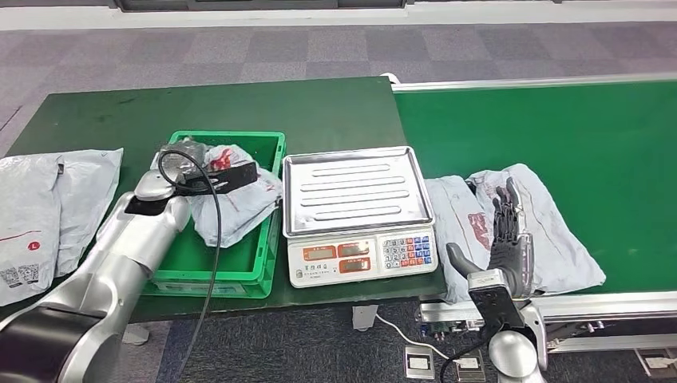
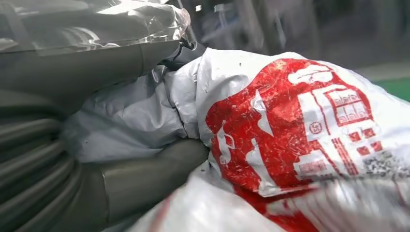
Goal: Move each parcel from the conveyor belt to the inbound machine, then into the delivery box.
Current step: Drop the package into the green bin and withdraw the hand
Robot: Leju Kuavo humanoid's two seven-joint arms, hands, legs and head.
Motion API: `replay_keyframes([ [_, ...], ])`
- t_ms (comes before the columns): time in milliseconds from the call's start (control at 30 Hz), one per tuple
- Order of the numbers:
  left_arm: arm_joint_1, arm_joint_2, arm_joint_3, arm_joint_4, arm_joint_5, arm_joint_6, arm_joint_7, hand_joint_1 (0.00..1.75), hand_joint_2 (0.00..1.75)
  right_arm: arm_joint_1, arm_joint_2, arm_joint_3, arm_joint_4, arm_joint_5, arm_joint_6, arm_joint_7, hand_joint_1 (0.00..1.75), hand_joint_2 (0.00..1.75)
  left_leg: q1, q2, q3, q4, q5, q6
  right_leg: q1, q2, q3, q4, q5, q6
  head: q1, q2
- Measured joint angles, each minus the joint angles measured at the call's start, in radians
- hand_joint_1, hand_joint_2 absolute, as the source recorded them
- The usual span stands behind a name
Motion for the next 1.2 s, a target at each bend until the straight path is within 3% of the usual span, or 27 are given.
replay_keyframes([
  [233, -0.031, 0.061, -0.008, 0.127, -0.086, -0.273, -0.043, 1.75, 1.75, -0.002, 0.002, 0.000, 0.002, -0.001, -0.001, -0.014, 0.00, 1.75, 0.000, 0.003, 0.000, 0.000, -0.002, -0.002, 0.000, 0.003, -0.001, 0.000, 0.000, -0.001, 0.000, 0.000],
  [733, -0.040, 0.098, -0.032, 0.184, -0.096, -0.316, -0.087, 1.75, 1.75, -0.008, 0.003, 0.000, 0.005, -0.001, -0.007, -0.015, 0.00, 1.75, 0.000, 0.004, 0.002, -0.001, -0.001, -0.003, 0.001, 0.004, -0.001, 0.001, 0.000, -0.001, 0.000, 0.000],
  [767, -0.041, 0.098, -0.033, 0.185, -0.096, -0.317, -0.087, 1.61, 1.75, -0.008, 0.003, 0.000, 0.005, -0.001, -0.007, -0.015, 0.00, 1.75, 0.000, 0.004, 0.002, -0.001, -0.001, -0.003, 0.001, 0.004, -0.001, 0.001, 0.000, -0.001, 0.000, 0.000],
  [867, -0.042, 0.099, -0.034, 0.189, -0.096, -0.317, -0.092, 0.30, 1.75, -0.008, 0.003, 0.000, 0.005, -0.001, -0.007, -0.015, 0.00, 1.75, 0.000, 0.004, 0.002, -0.001, -0.001, -0.003, 0.001, 0.004, -0.001, 0.001, 0.000, -0.001, 0.000, 0.000],
  [900, -0.042, 0.099, -0.034, 0.190, -0.094, -0.317, -0.103, 0.00, 1.75, -0.008, 0.003, 0.000, 0.005, -0.001, -0.007, -0.016, 0.00, 1.75, 0.000, 0.004, 0.002, -0.001, -0.001, -0.003, 0.000, 0.004, -0.001, 0.001, 0.000, -0.001, 0.000, 0.000],
  [933, -0.042, 0.099, -0.034, 0.190, -0.089, -0.314, -0.122, 0.00, 1.75, -0.008, 0.003, 0.000, 0.005, -0.002, -0.007, -0.016, 0.00, 1.75, 0.000, 0.004, 0.002, -0.001, -0.001, -0.003, 0.000, 0.004, -0.001, 0.001, 0.000, -0.001, 0.000, 0.000],
  [1067, -0.027, 0.093, -0.035, 0.192, -0.032, -0.289, -0.253, 0.00, 0.00, -0.008, 0.002, 0.000, 0.007, -0.010, -0.008, -0.018, 0.00, 1.75, 0.000, 0.003, 0.002, -0.001, -0.001, -0.003, 0.000, 0.002, -0.001, 0.001, 0.000, -0.001, 0.000, 0.000],
  [1200, 0.002, 0.081, -0.035, 0.176, 0.023, -0.223, -0.354, 0.00, 0.00, -0.008, -0.003, 0.000, 0.010, -0.023, -0.010, -0.019, 0.00, 1.75, 0.000, 0.001, 0.001, -0.001, 0.000, -0.003, 0.000, 0.001, -0.001, 0.001, 0.000, -0.001, 0.000, 0.000],
])
